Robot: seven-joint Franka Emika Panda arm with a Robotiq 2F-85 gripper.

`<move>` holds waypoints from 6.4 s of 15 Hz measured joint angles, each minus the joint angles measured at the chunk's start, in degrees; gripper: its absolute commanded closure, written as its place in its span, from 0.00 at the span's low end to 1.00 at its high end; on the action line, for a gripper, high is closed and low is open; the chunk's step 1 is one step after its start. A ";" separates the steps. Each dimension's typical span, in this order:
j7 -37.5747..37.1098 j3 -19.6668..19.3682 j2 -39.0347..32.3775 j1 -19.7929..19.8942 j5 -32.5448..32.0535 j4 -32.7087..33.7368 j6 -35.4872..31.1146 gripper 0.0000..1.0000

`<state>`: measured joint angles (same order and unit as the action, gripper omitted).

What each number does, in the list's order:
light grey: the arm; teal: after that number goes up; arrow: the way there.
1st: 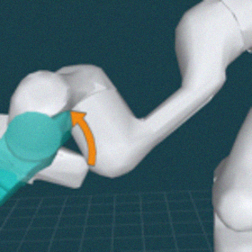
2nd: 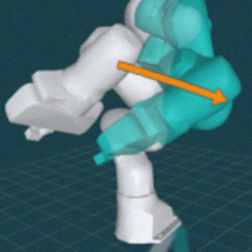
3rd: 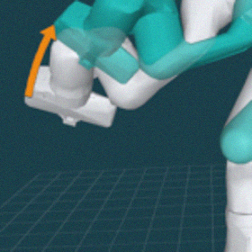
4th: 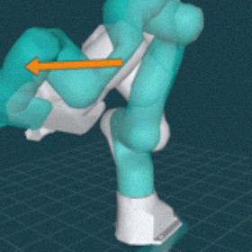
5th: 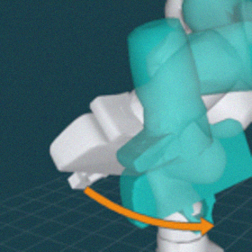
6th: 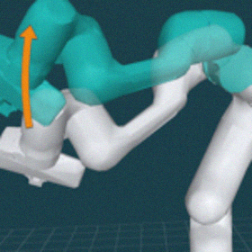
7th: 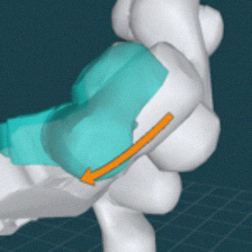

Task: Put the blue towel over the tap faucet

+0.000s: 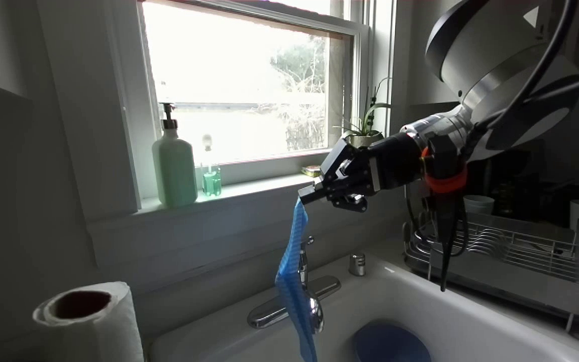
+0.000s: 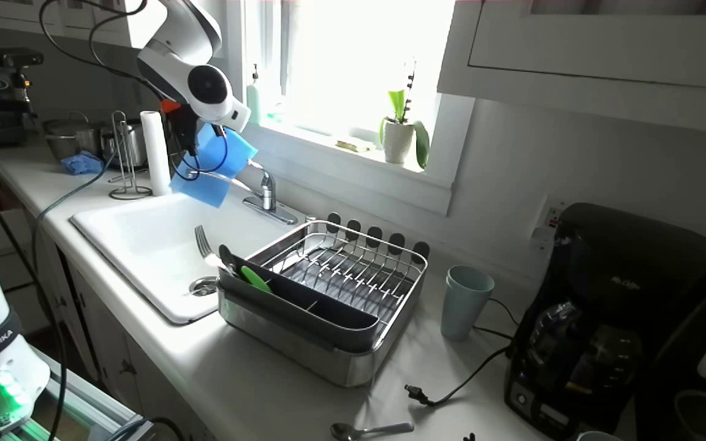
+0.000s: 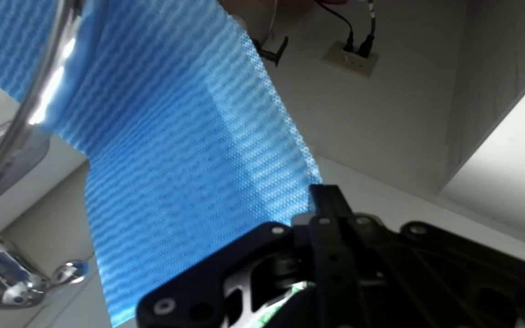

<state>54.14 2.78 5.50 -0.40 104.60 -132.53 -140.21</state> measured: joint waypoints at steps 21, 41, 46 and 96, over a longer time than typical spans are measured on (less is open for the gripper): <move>-21.34 -3.64 3.30 2.40 -16.84 -9.06 4.49 0.99; -29.81 -5.37 5.44 5.12 -20.44 -14.34 -3.58 0.99; -30.47 -5.94 3.63 5.31 -19.54 -12.63 -4.58 0.99; -43.28 -6.80 -17.80 4.51 -33.76 -0.70 5.55 0.57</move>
<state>10.86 -4.01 -12.30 4.11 70.84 -133.23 -134.66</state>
